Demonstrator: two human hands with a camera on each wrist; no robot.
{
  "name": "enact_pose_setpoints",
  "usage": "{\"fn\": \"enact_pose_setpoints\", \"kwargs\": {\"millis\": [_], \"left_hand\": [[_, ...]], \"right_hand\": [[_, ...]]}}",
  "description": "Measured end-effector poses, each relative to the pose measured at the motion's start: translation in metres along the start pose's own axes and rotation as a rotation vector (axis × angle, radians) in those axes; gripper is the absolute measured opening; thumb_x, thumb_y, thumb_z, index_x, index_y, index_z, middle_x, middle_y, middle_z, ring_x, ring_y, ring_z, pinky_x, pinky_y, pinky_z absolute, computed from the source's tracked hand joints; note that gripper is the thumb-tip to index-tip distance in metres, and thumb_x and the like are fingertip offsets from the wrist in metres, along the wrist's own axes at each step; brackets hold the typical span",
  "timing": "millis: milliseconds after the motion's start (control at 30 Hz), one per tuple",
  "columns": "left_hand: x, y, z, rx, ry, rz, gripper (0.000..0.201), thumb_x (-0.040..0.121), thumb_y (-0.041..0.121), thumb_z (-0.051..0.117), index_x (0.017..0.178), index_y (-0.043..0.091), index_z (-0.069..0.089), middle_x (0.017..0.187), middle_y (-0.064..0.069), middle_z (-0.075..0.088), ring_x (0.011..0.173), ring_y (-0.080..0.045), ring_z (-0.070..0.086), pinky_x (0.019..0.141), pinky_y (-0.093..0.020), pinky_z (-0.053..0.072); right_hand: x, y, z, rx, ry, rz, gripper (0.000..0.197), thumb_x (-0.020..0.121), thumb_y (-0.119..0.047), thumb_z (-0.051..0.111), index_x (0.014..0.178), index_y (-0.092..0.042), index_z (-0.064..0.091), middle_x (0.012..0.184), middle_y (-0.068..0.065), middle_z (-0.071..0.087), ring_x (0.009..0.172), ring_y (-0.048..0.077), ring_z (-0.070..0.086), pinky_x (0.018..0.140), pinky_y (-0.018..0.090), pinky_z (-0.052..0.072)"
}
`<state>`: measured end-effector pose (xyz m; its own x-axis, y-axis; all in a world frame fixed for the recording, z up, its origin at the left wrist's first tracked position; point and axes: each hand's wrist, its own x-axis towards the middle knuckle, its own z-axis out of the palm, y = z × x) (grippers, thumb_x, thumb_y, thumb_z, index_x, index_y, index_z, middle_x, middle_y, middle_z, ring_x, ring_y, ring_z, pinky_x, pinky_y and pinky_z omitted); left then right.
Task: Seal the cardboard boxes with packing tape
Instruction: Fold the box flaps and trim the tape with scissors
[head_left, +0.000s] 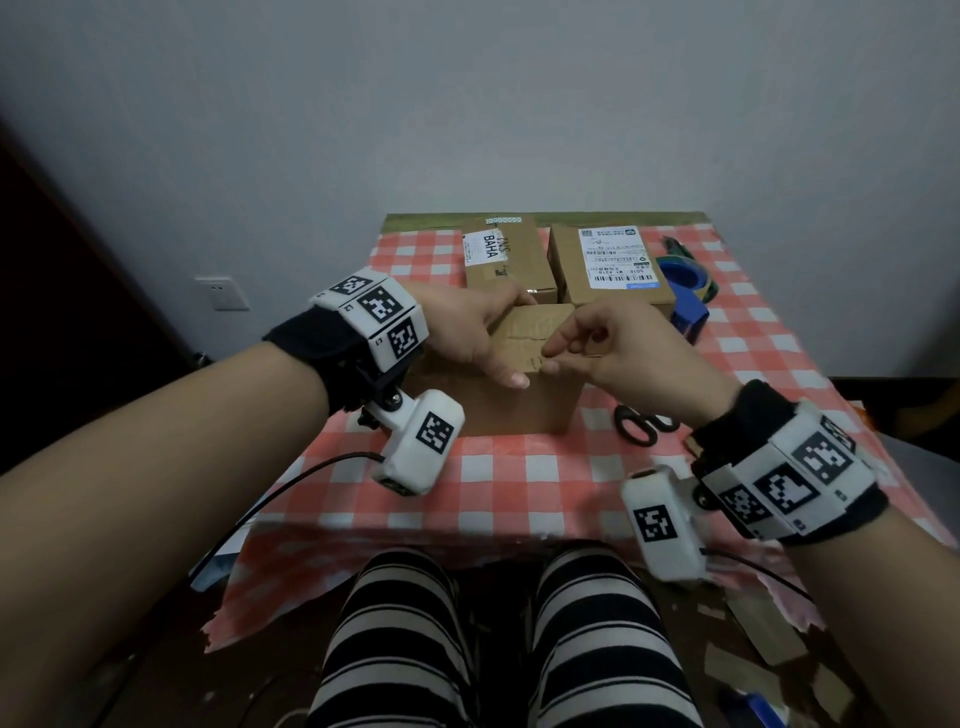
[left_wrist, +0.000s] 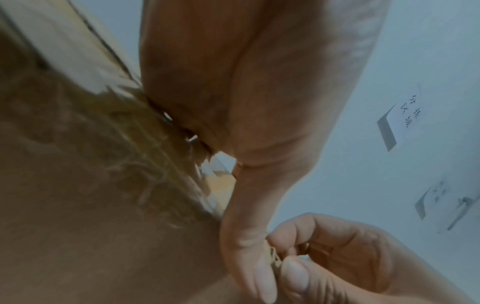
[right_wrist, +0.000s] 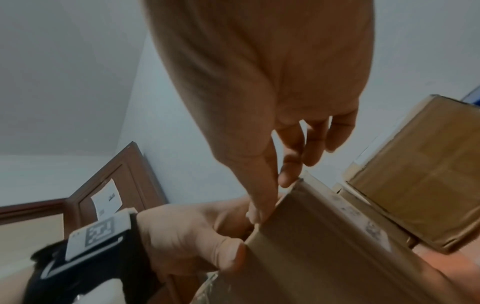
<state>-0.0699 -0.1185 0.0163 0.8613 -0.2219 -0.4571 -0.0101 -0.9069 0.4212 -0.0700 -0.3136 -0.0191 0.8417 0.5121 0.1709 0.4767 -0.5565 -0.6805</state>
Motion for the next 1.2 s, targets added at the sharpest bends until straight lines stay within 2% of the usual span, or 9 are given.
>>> {"fn": "enact_pose_setpoints", "kwargs": {"millis": [133,333,433,533,700,900,967,1067,1200], "left_hand": [[0.001,0.0,0.0,-0.008,-0.005,0.006,0.089,0.068,0.043,0.082,0.136,0.03,0.027,0.107,0.011,0.051,0.111,-0.019,0.052,0.101,-0.043,0.044],[0.001,-0.001,0.0,0.0,-0.011,0.004,0.091,0.07,0.043,0.081,0.14,0.031,0.024,0.117,0.004,0.05,0.113,-0.021,0.051,0.1,-0.042,0.044],[0.001,0.0,0.0,0.003,-0.006,0.01,0.091,0.072,0.04,0.08,0.142,0.03,0.022,0.116,0.005,0.048,0.111,-0.02,0.05,0.097,-0.037,0.044],[0.001,-0.001,0.0,0.015,-0.003,0.011,0.091,0.071,0.042,0.08,0.141,0.03,0.022,0.115,0.005,0.049,0.112,-0.02,0.051,0.099,-0.04,0.044],[0.001,-0.001,0.0,0.016,0.003,0.016,0.088,0.072,0.041,0.081,0.139,0.029,0.025,0.111,0.008,0.05,0.111,-0.019,0.051,0.098,-0.038,0.044],[0.001,0.001,0.0,0.006,-0.008,0.013,0.089,0.072,0.036,0.081,0.14,0.028,0.024,0.112,0.008,0.05,0.112,-0.018,0.05,0.099,-0.038,0.044],[0.0,0.002,0.0,0.008,-0.008,0.008,0.09,0.072,0.036,0.081,0.14,0.028,0.024,0.109,0.009,0.05,0.111,-0.018,0.051,0.099,-0.039,0.044],[0.0,0.002,0.0,0.012,0.005,0.009,0.087,0.072,0.036,0.081,0.139,0.027,0.025,0.104,0.012,0.05,0.108,-0.017,0.051,0.097,-0.037,0.044],[-0.001,0.003,0.001,0.008,0.002,0.004,0.087,0.071,0.036,0.082,0.137,0.028,0.026,0.106,0.009,0.053,0.109,-0.018,0.053,0.099,-0.041,0.045]], "right_hand": [[0.003,-0.003,-0.002,-0.017,-0.047,0.046,0.014,0.078,-0.024,0.081,0.087,-0.014,0.075,0.073,-0.004,0.063,0.066,0.004,0.052,0.059,0.013,0.042],[0.009,-0.007,-0.001,-0.103,-0.088,0.097,0.013,0.08,-0.031,0.079,0.074,-0.024,0.07,0.071,-0.008,0.064,0.067,0.005,0.054,0.067,0.027,0.044],[0.009,-0.011,-0.003,-0.103,-0.121,0.092,0.011,0.083,-0.028,0.077,0.077,-0.021,0.07,0.073,-0.006,0.065,0.065,0.004,0.053,0.062,0.021,0.042],[0.007,-0.011,-0.004,-0.095,-0.136,0.063,0.011,0.084,-0.025,0.076,0.078,-0.02,0.068,0.072,-0.005,0.062,0.064,0.005,0.052,0.058,0.016,0.04],[0.007,-0.008,-0.003,-0.14,-0.132,-0.001,0.014,0.083,-0.025,0.076,0.074,-0.025,0.064,0.077,-0.003,0.064,0.075,0.013,0.055,0.076,0.04,0.05],[0.009,-0.013,-0.002,-0.237,-0.203,0.01,0.023,0.082,-0.033,0.076,0.073,-0.036,0.055,0.081,-0.013,0.057,0.098,0.022,0.052,0.092,0.049,0.045],[0.01,-0.015,-0.002,-0.245,-0.214,-0.007,0.023,0.083,-0.029,0.075,0.073,-0.034,0.056,0.079,-0.012,0.057,0.096,0.021,0.051,0.088,0.043,0.045],[0.01,-0.017,-0.004,-0.179,-0.219,-0.043,0.013,0.083,-0.019,0.076,0.079,-0.024,0.064,0.075,-0.007,0.057,0.079,0.014,0.052,0.07,0.022,0.039],[0.008,-0.021,-0.007,-0.171,-0.218,-0.048,0.009,0.083,-0.015,0.075,0.086,-0.013,0.067,0.074,-0.007,0.058,0.068,0.007,0.052,0.057,0.009,0.038]]}}
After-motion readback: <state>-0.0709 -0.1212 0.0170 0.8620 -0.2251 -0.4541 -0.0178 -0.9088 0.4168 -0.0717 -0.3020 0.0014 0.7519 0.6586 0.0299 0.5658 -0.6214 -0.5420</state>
